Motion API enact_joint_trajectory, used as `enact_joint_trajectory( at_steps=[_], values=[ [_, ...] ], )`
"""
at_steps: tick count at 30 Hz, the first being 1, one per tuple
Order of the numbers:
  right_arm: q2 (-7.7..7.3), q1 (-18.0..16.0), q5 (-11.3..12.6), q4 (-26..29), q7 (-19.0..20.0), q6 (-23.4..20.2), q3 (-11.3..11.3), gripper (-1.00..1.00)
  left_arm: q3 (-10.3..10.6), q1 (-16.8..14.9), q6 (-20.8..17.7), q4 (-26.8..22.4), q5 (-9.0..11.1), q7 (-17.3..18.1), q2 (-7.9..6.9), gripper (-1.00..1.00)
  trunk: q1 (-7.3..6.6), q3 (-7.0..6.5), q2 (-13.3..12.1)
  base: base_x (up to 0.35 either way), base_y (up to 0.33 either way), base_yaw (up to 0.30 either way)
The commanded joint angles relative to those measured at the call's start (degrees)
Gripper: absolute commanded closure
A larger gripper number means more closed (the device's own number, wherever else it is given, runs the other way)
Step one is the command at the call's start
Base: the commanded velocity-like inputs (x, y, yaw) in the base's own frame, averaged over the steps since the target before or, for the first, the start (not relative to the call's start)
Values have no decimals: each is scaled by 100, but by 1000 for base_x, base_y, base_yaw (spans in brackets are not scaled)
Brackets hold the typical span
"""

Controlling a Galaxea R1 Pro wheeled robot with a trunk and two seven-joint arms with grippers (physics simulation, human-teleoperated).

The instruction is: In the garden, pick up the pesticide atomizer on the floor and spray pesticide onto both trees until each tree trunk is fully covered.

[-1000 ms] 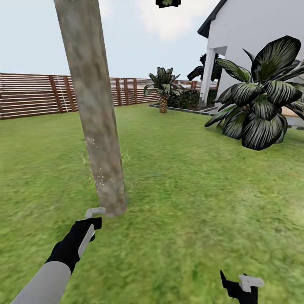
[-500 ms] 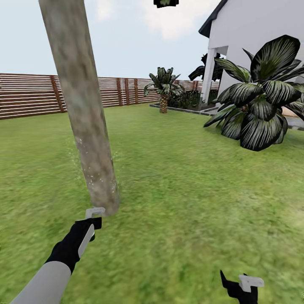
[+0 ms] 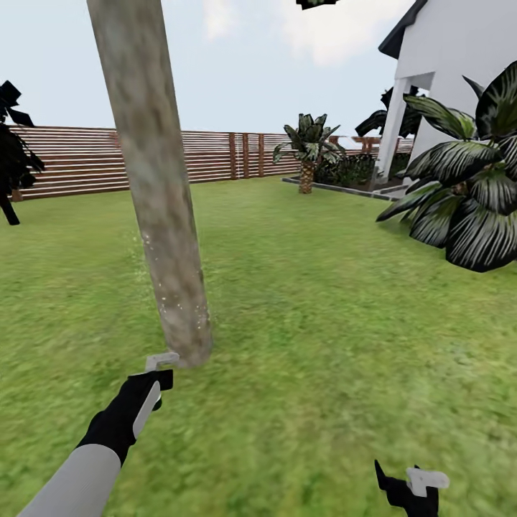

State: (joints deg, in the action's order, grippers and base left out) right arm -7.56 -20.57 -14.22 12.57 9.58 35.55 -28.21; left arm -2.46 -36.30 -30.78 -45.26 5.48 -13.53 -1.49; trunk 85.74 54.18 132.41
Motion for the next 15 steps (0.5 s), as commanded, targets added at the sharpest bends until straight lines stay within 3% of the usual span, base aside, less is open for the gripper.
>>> enact_joint_trajectory(
  at_steps=[1,15],
  values=[
    [0,0,-1,0,0,1,0,-100,0,0,0,0,-3,-1,0,100,0,0,0,157,-264,245],
    [0,0,3,4,0,2,0,-100,0,0,1,0,-3,-1,0,100,0,0,0,146,-264,47]
  ],
)
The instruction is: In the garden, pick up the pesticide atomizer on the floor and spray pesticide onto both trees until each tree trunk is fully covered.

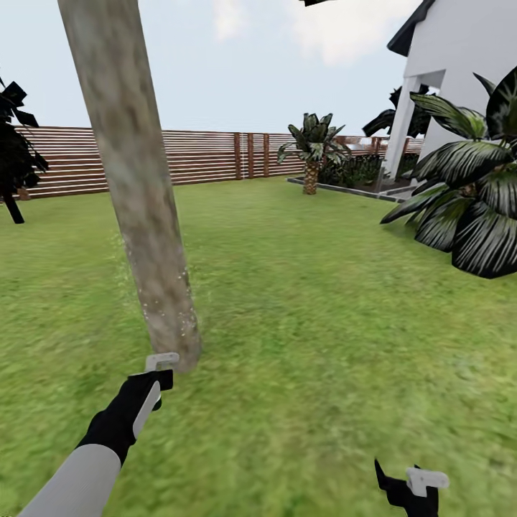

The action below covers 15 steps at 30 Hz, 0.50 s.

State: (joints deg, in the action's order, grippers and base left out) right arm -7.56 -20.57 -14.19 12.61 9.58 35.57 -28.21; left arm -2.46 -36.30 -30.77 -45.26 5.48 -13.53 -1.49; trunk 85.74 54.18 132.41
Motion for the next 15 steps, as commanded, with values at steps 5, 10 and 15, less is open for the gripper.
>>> enact_joint_trajectory(
  at_steps=[5,10,15],
  values=[
    [0,0,1,-3,0,-1,0,-100,0,0,1,0,-9,-1,0,100,0,0,0,112,-264,262],
    [-7,0,3,4,0,2,-6,-100,-11,5,-4,13,-6,-4,-13,100,0,0,0,16,-194,190],
    [-9,0,4,5,0,0,-6,-100,27,-71,-77,17,-25,-13,24,100,0,0,0,0,-9,7]
  ],
)
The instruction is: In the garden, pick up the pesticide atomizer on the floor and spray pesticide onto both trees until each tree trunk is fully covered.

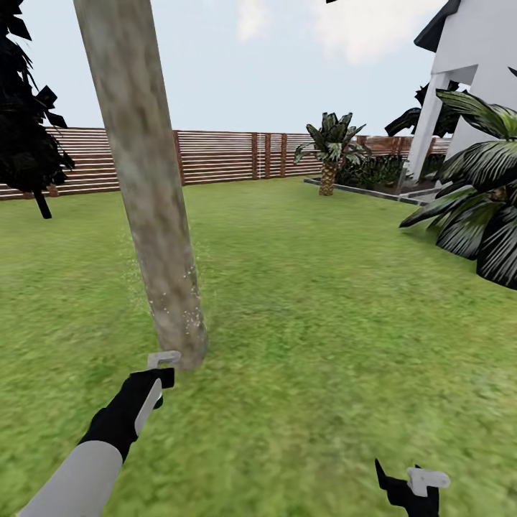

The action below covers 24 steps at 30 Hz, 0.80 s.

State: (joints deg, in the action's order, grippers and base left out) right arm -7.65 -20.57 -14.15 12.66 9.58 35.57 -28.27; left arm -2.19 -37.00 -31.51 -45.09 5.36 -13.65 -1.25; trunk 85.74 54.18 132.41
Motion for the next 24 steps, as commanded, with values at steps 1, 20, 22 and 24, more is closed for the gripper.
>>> enact_joint_trajectory(
  at_steps=[1,20,22,24],
  values=[
    [0,0,0,0,0,0,1,-100,11,-21,-27,0,-9,-17,34,100,0,0,0,0,0,0],
    [0,0,-9,9,0,-7,4,-100,193,-336,-319,1,-9,-624,-312,100,0,0,0,0,0,0],
    [0,0,-9,6,0,-7,3,-100,223,-345,-320,-6,-4,-618,-185,100,0,0,0,0,0,0],
    [0,0,-9,6,0,-7,1,-100,395,-372,-323,-28,-7,-627,2,100,0,0,0,0,0,0]
  ],
)
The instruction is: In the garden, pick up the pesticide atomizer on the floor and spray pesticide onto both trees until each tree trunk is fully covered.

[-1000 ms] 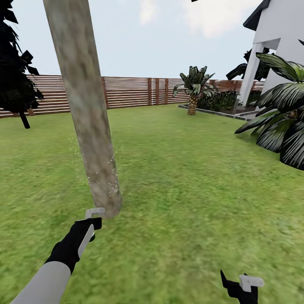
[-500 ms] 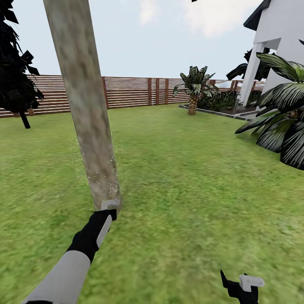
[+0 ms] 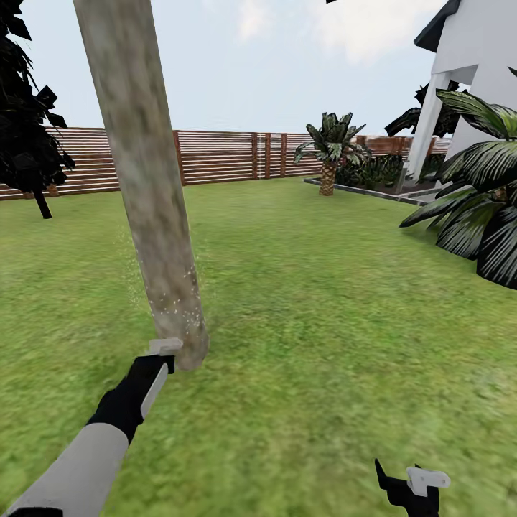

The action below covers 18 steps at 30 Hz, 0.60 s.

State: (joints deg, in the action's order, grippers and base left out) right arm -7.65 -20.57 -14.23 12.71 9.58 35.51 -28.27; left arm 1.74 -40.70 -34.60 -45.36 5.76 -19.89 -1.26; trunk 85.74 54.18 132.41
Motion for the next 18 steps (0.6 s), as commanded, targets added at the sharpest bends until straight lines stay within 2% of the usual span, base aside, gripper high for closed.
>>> enact_joint_trajectory(
  at_steps=[1,4,6,7,8,10,12,14,16,18],
  values=[
    [0,0,0,0,1,0,-1,-100,89,-11,-29,-20,-44,-4,44,100,0,0,0,0,0,0],
    [0,0,6,2,0,2,-3,-100,188,-82,-220,-55,-43,-19,202,100,0,0,0,0,0,0],
    [0,0,8,-2,0,0,-3,-100,188,-157,-285,-63,-62,-32,177,100,0,0,0,0,0,0],
    [0,0,8,-3,0,0,-3,-100,153,-224,-297,-62,-64,-32,123,100,0,0,0,0,0,0],
    [0,0,8,-4,0,2,-3,-100,99,-277,-306,-59,-64,-34,6,100,0,0,0,0,0,0],
    [0,0,8,-5,0,1,-3,-100,-16,-327,-431,-59,-26,-33,-343,100,0,0,0,0,0,0],
    [0,0,8,-6,0,2,-3,-100,-20,-334,-671,-147,-2,-33,-403,100,0,0,0,0,0,0],
    [0,0,8,-6,0,1,-3,-100,-4,-330,-752,-344,8,-28,-362,100,0,0,0,0,0,0],
    [0,0,8,-6,0,2,-3,-100,8,-339,-796,-469,-24,-30,-51,100,0,0,0,0,0,0],
    [0,0,8,-6,0,1,-3,-100,11,-348,-979,-622,-35,-32,137,100,0,0,0,0,0,0]
  ],
)
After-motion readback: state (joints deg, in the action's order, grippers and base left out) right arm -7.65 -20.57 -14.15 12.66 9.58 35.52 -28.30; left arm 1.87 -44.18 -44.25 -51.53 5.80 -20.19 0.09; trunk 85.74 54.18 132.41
